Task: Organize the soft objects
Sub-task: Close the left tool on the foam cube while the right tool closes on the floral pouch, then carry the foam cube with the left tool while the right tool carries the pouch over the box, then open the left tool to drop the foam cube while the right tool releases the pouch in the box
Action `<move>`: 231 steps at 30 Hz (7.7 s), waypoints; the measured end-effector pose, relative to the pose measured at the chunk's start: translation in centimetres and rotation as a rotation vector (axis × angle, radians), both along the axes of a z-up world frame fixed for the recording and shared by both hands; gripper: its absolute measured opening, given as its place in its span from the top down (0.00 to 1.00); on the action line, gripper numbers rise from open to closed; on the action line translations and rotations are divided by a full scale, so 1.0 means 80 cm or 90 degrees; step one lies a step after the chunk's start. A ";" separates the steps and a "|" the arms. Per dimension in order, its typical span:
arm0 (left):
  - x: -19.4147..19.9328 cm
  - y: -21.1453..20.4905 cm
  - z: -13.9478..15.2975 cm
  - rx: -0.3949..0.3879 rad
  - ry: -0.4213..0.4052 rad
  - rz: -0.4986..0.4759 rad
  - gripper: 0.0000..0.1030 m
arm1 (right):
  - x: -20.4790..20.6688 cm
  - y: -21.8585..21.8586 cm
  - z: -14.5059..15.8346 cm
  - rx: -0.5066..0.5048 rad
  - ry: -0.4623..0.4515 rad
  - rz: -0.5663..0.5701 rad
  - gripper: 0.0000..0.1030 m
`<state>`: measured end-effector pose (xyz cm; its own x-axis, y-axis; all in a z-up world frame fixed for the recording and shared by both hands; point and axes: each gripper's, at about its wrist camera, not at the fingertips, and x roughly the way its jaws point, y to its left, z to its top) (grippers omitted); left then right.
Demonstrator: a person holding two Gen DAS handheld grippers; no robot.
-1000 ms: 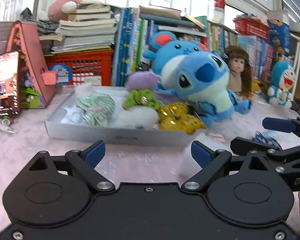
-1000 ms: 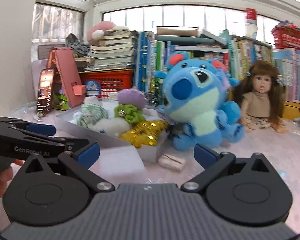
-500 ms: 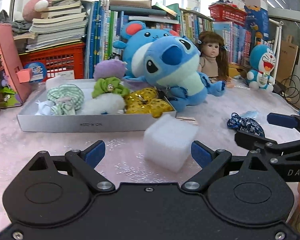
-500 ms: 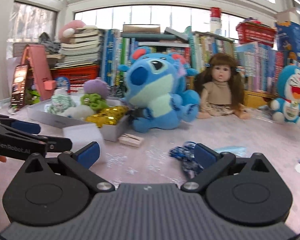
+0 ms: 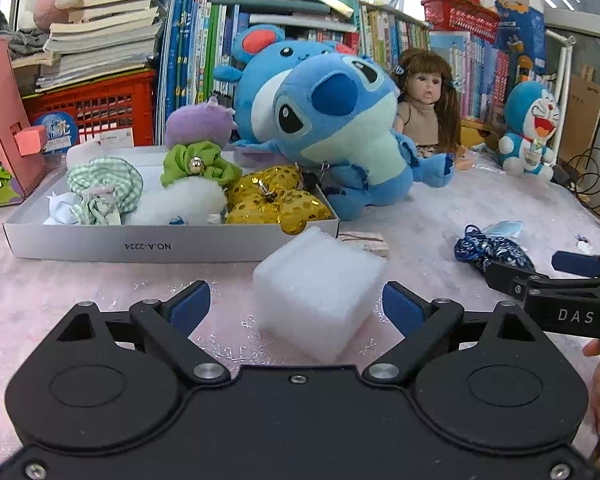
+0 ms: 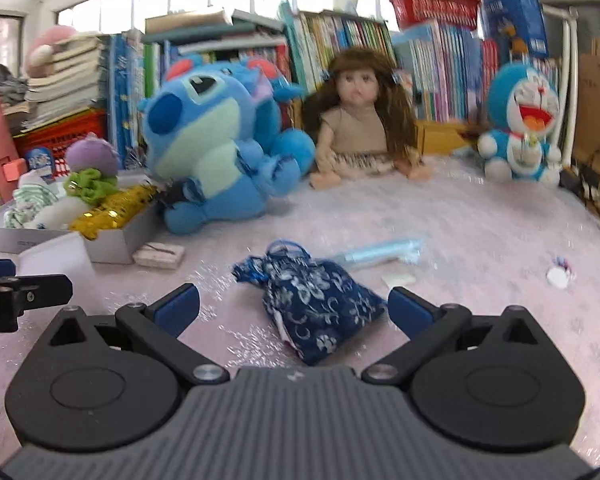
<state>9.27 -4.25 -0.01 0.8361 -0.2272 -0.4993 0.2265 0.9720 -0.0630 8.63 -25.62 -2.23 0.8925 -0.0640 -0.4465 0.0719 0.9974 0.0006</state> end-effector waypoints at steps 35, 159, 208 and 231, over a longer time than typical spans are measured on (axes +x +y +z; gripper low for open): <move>0.034 -0.030 -0.015 0.041 0.079 0.033 0.07 | 0.035 0.001 -0.013 0.003 0.112 -0.033 0.00; 0.067 0.151 0.068 0.016 -0.008 0.215 0.29 | 0.087 0.156 0.086 0.046 -0.011 0.238 0.55; 0.257 0.189 0.014 0.025 0.050 0.197 0.28 | 0.307 0.242 0.024 0.158 0.194 0.259 0.61; 0.231 0.181 0.031 0.001 0.056 0.190 0.22 | 0.271 0.202 0.050 0.191 0.149 0.278 0.34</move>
<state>27.72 10.19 2.46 0.8192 0.0228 -0.5731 -0.0750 0.9949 -0.0676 30.27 -9.46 1.75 0.6831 0.4477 -0.5771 -0.3141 0.8934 0.3212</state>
